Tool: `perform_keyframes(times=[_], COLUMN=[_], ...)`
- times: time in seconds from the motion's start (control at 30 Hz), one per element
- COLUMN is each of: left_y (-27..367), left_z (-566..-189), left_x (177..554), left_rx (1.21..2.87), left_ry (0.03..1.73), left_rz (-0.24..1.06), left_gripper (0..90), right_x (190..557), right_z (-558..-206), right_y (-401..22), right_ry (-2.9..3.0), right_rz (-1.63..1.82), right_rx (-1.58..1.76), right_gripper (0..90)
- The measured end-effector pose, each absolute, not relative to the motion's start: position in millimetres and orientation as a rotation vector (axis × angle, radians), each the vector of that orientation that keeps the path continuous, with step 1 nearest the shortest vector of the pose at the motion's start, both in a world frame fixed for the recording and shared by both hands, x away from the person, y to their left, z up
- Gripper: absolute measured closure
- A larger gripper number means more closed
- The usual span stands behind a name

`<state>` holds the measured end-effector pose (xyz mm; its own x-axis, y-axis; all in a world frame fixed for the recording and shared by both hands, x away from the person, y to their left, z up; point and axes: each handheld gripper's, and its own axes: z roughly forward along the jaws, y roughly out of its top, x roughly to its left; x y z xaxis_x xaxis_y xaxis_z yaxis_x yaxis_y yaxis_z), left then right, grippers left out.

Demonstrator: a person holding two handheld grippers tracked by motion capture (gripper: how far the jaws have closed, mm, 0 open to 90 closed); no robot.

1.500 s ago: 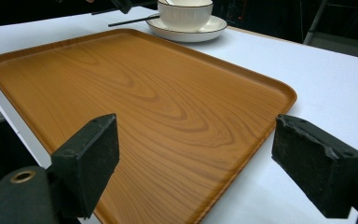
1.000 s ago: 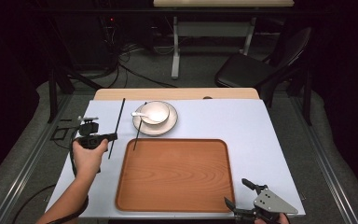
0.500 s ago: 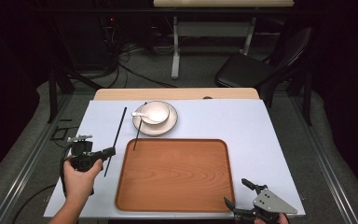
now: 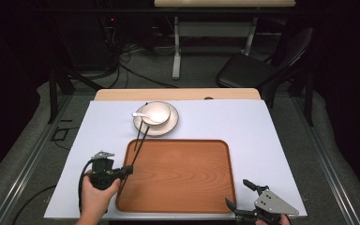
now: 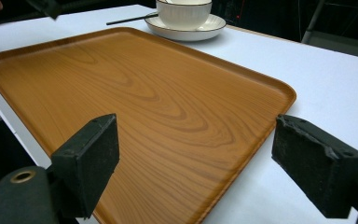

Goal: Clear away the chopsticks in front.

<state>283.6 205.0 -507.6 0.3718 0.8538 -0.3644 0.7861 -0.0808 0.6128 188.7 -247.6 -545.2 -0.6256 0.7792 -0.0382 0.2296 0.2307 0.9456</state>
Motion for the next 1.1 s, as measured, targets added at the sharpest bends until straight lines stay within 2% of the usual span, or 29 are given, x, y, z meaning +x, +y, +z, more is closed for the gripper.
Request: perform_keyframes(times=[0.33, 0.53, 1.1], left_y=[191, 188, 187], left_z=[-536, -539, -542], left_x=[284, 282, 283], left_rx=[1.969, 1.991, 2.002], left_ry=[1.479, 1.488, 1.502], left_rz=[0.103, 0.147, 0.146], left_gripper=[85.8, 85.7, 85.3], right_x=[188, 188, 189], right_z=[-545, -545, -545], right_y=[-248, -247, -247], right_ry=[1.993, 1.996, 1.998], right_rz=[1.402, 1.403, 1.405], right_rx=[0.920, 0.922, 0.922], right_gripper=[14.4, 14.4, 14.4])
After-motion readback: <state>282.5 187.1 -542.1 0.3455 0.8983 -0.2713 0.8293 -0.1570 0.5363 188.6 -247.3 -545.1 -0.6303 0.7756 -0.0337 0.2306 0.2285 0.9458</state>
